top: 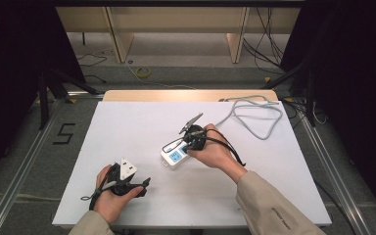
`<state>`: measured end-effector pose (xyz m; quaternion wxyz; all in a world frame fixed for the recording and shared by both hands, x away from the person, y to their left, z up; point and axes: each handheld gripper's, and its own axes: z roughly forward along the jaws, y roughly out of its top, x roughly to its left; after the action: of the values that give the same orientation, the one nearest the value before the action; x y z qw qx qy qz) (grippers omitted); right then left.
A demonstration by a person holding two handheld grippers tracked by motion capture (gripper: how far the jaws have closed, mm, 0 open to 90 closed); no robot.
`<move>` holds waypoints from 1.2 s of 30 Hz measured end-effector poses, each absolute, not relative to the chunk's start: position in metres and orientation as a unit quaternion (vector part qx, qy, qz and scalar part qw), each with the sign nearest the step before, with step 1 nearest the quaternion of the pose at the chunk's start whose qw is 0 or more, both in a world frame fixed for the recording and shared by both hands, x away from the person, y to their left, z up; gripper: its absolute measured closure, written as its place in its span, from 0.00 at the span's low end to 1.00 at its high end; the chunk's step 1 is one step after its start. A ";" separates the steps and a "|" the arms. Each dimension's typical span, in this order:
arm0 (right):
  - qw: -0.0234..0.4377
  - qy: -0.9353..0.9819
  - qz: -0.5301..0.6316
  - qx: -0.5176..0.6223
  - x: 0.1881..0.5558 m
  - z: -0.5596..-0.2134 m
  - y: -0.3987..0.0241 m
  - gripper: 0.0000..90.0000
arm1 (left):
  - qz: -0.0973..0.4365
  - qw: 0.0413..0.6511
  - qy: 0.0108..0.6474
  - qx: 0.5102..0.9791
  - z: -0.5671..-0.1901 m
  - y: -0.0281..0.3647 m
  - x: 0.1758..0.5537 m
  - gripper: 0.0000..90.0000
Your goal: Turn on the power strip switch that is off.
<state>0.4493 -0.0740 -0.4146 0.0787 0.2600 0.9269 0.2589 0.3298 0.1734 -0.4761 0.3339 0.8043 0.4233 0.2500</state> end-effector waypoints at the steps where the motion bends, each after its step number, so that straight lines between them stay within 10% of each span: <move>1: 0.080 0.927 0.261 0.257 0.450 -0.415 -0.073 1.00 | 0.250 0.334 0.423 0.804 -0.476 0.173 0.330 0.21; 36: 0.074 0.927 0.257 0.261 0.469 -0.420 -0.045 1.00 | 0.251 0.336 0.421 0.804 -0.476 0.172 0.330 0.21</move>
<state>0.4690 -0.0453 -0.4202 0.0736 0.2613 0.9274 0.2574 0.3304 0.1725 -0.4761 0.3363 0.8044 0.4209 0.2506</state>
